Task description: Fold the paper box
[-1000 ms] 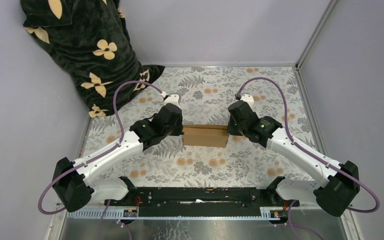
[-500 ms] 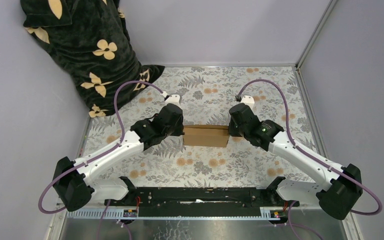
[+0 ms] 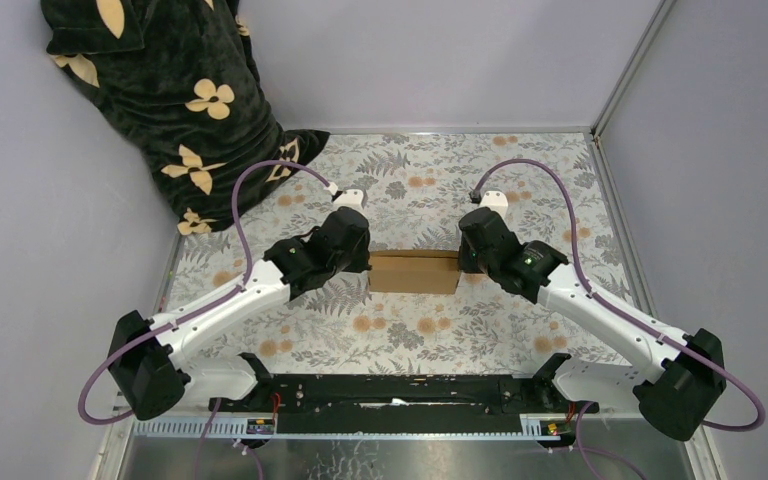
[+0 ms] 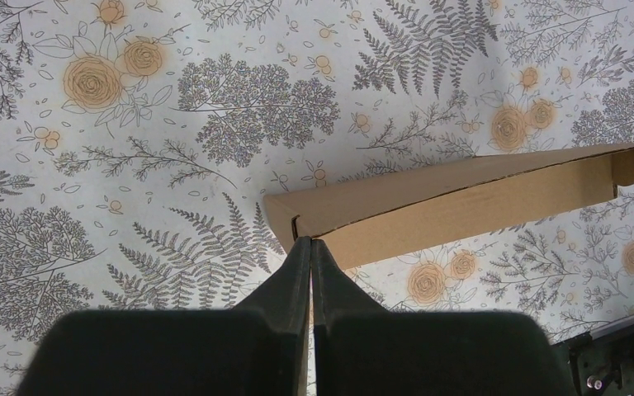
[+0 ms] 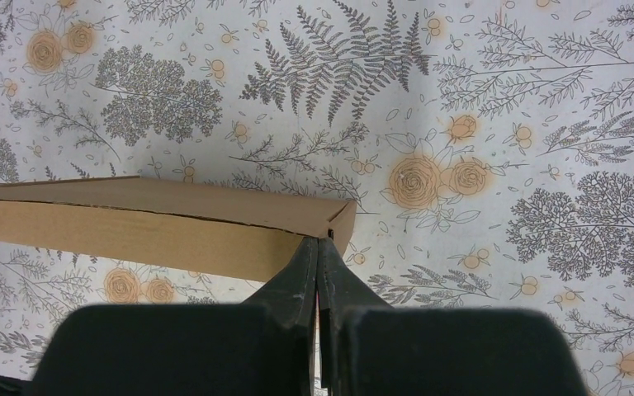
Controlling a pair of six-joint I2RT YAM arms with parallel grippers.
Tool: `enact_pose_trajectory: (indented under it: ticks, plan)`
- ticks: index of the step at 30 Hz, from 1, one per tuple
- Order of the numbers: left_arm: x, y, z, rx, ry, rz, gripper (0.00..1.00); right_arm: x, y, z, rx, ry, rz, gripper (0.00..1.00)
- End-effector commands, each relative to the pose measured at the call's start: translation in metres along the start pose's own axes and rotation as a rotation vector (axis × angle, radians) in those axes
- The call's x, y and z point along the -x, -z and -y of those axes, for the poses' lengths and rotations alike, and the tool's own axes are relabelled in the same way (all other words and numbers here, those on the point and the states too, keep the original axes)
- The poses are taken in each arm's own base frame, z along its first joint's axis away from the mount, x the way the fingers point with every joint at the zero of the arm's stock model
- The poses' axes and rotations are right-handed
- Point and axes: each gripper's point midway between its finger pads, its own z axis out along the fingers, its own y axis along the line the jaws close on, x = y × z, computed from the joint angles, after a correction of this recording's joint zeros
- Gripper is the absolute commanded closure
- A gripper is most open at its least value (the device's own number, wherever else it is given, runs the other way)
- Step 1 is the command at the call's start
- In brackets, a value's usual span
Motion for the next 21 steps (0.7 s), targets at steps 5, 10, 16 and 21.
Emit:
enact_pose_trajectory:
  ticks: [5,10,16,21]
  plan:
    - [-0.007,-0.001,0.016,-0.030,0.014,-0.033,0.97,-0.037,-0.004,0.014,-0.029,0.079,-0.101,1.00]
    - [-0.012,-0.002,0.020,-0.027,0.014,-0.037,0.97,-0.042,-0.006,0.017,-0.032,0.078,-0.099,1.00]
    - [-0.016,0.000,0.022,-0.017,0.011,-0.039,0.97,-0.045,-0.006,0.018,-0.028,0.076,-0.097,1.00]
    - [-0.019,0.001,0.025,-0.009,0.008,-0.045,0.97,-0.045,-0.006,0.017,-0.022,0.076,-0.096,1.00]
